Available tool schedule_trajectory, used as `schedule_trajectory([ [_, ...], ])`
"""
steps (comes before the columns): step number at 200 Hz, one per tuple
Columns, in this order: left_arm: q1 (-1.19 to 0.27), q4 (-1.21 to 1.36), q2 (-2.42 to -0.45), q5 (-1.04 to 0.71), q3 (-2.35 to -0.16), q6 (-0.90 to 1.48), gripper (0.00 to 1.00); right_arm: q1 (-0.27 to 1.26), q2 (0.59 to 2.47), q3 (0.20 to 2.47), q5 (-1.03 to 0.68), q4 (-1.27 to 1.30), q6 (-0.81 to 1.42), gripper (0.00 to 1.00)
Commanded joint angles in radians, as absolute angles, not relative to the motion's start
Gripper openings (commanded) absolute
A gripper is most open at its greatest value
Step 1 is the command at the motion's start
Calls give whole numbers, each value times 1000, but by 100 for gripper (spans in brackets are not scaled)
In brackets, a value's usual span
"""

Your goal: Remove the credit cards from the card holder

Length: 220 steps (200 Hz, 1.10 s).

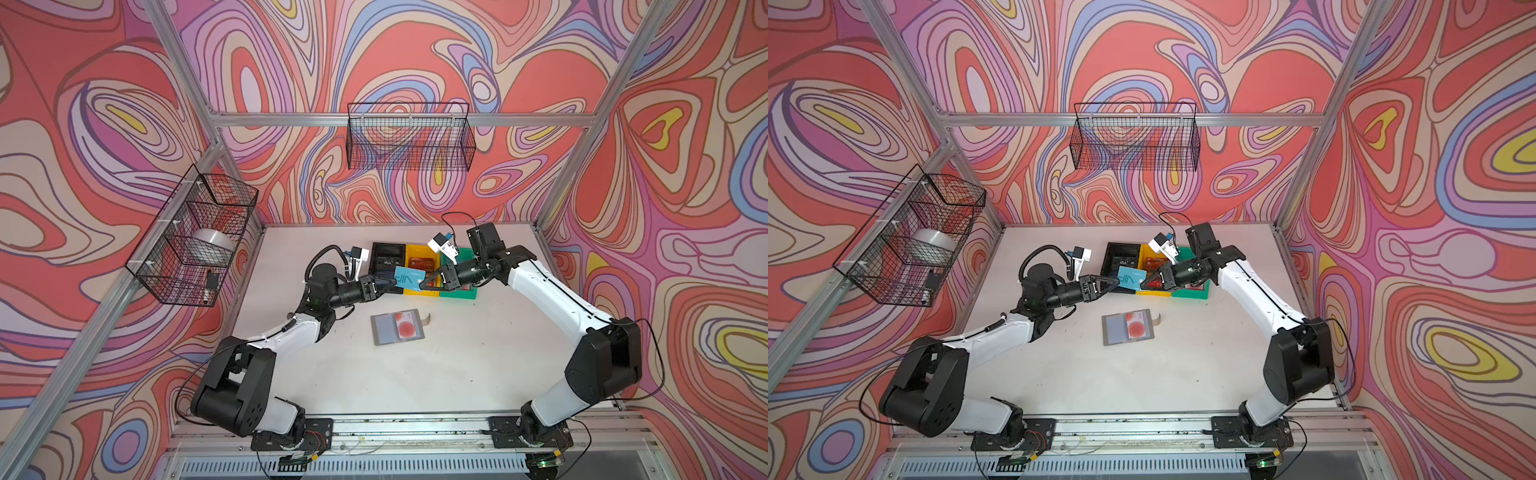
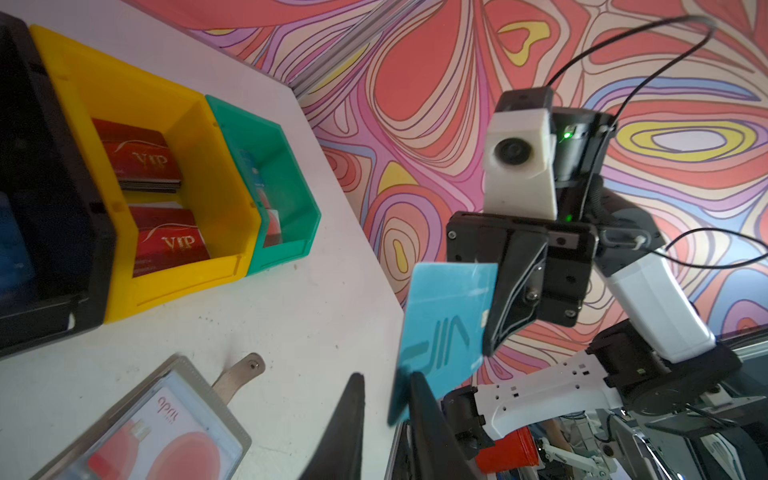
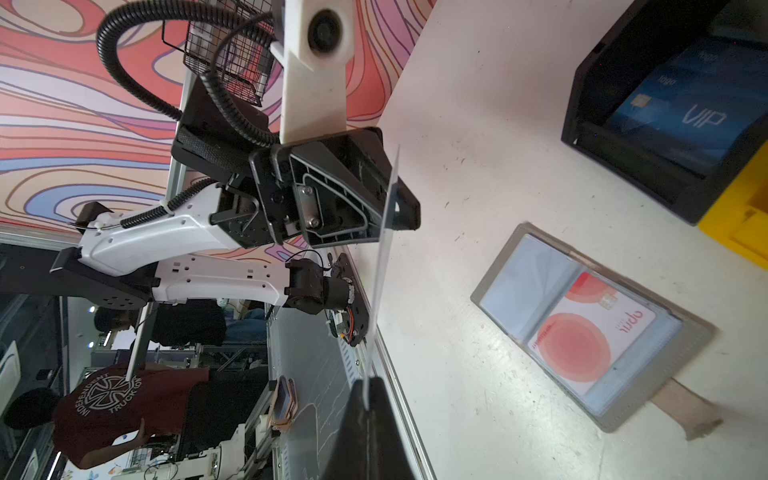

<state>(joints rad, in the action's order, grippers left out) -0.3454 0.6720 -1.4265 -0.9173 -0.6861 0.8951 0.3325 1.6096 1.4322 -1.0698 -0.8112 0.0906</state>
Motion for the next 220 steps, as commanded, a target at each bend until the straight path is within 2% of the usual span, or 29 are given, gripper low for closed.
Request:
schedule_trajectory([
  [1,-342,477,-1385,-899,-723,756,24,301,1641,1509,-1032,-994,-37,0],
  [35,-334,410,-1360,-888,-724,714,24,259,1675,1598,-932,-1113,-65,0],
  [61,-334,372,-1349,-887,-726,684,24,219,1697,1679,-751,-1191,-23,0],
  [101,-333,377,-1355,-887,-726,677,23,138,1720,1749,-594,-1238,13,0],
  [153,-330,392,-1364,-894,-721,681,21,91,1823,1811,-545,-1238,104,0],
  [220,-324,400,-1353,-893,-707,683,20,85,2017,2080,-402,-1392,102,0],
])
